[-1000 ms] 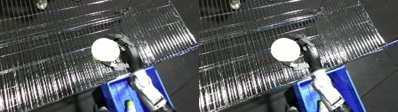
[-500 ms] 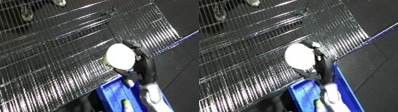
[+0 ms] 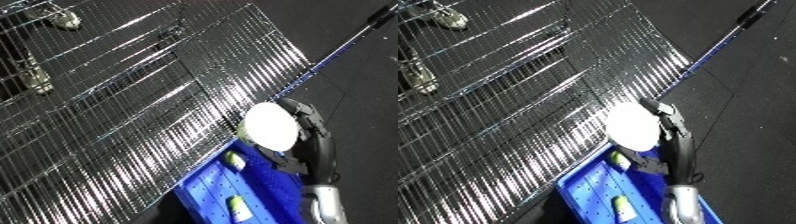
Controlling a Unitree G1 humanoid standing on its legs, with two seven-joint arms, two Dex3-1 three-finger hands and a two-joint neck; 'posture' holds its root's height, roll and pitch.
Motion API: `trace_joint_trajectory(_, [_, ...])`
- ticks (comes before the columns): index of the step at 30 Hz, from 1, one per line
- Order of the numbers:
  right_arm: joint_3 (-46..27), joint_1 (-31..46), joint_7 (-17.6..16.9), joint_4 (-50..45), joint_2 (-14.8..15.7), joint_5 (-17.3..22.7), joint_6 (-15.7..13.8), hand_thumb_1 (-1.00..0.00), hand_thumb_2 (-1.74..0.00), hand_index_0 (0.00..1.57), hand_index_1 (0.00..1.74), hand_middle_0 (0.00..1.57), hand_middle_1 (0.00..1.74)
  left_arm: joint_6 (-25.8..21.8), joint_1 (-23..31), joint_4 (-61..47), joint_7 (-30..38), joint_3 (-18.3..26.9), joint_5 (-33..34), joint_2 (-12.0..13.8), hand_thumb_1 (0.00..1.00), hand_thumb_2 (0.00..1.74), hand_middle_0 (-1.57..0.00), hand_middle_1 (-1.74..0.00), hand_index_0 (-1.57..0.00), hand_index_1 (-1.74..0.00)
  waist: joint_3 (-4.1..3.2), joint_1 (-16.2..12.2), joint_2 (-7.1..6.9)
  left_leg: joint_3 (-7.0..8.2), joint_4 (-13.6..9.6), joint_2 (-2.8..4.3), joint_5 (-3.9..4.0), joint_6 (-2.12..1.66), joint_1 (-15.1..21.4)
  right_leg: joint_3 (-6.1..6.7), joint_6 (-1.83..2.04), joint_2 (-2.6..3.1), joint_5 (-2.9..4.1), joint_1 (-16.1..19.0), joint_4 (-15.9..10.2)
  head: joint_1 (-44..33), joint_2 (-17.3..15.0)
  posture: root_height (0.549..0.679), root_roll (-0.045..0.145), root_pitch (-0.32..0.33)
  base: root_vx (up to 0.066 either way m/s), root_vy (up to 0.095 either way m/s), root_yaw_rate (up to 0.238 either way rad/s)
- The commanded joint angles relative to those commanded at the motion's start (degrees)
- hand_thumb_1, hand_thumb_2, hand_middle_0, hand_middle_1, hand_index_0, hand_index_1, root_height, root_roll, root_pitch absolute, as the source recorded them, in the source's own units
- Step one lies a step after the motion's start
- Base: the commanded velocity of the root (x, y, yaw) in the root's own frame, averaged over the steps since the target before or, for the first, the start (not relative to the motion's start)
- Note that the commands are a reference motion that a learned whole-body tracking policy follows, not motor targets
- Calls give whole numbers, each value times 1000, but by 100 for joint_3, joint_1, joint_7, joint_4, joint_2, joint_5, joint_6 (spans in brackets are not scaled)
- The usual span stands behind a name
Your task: Pick up the object and place it into the box
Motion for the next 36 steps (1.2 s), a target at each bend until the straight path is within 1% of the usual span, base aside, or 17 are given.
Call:
trace_joint_trajectory(3, [-65, 137, 101, 291, -5, 222, -152, -650, -1131, 1020, 1131, 1020, 1131, -101, 6, 69, -14, -8, -44, -46, 1000, 1740, -1570, -1740, -1570, -1740, 25, -79, 33, 43, -45, 3, 1, -13, 57, 25, -6, -11, 0, 28, -52, 78, 43, 633, 99, 36, -18, 51, -89])
trace_joint_trajectory(7, [-89, 236, 156, 615, -47, 383, -374, -450, -783, 706, 783, 706, 783, -215, -10, 123, 2, -60, -123, -72, 1000, 1740, -1570, -1740, -1570, -1740, 78, -152, 73, 64, -99, -14, 20, -24, 83, 40, -23, -1, -6, 11, -64, 115, 108, 633, 104, 39, -29, 35, -70])
trace_joint_trajectory(11, [-54, 255, 237, 837, -98, 495, -576, -250, -435, 393, 435, 393, 435, -312, -74, 159, 45, -160, -164, -87, 1000, 1740, -1570, -1740, -1570, -1740, 129, -193, 92, 62, -157, -35, 52, -31, 80, 45, -39, 20, 2, -21, -86, 155, 135, 633, 108, 44, -45, 13, -40])
trace_joint_trajectory(16, [25, 201, 238, 1028, -133, 522, -710, 0, 0, 0, 0, 0, 0, -370, -213, 194, 172, -292, -147, -137, 1000, 1740, -1570, -1740, -1570, -1740, 138, -208, 106, 47, -276, -54, 128, -53, 69, 40, -44, 31, 22, -44, -150, 224, 162, 634, 111, 52, -39, 2, -17])
trace_joint_trajectory(22, [99, 165, 254, 1124, -148, 464, -703, 0, 0, 0, 0, 0, 0, -421, -299, 257, 259, -351, -124, -194, 1000, 1740, -1570, -1740, -1570, -1740, 138, -209, 112, 26, -357, -58, 199, -84, 83, 21, -44, 2, 59, -21, -258, 197, 131, 637, 115, 58, -20, 0, -3])
trace_joint_trajectory(29, [148, 165, 237, 1151, -83, 452, -664, 0, 0, 0, 0, 0, 0, -435, -331, 314, 247, -361, -117, -223, 1000, 1740, -1570, -1740, -1570, -1740, 138, -188, 96, -9, -414, -52, 253, -103, 72, -3, -50, -5, 77, -24, -300, 191, 71, 638, 117, 63, -12, -15, 18])
trace_joint_trajectory(33, [168, 209, 331, 1117, -32, 463, -614, 0, 0, 0, 0, 0, 0, -430, -297, 293, 234, -344, -124, -236, 1000, 1740, -1570, -1740, -1570, -1740, 138, -174, 76, -36, -432, -42, 305, -119, 79, -26, -54, -16, 86, 7, -342, 163, 16, 639, 117, 64, 5, -9, 5])
trace_joint_trajectory(36, [224, 220, 467, 1041, -10, 416, -537, 0, 0, 0, 0, 0, 0, -418, -282, 266, 241, -343, -118, -241, 1000, 1740, -1570, -1740, -1570, -1740, 138, -152, 49, -58, -441, -37, 322, -122, 87, -41, -58, -18, 84, 40, -361, 137, -15, 640, 117, 63, 11, -16, 18])
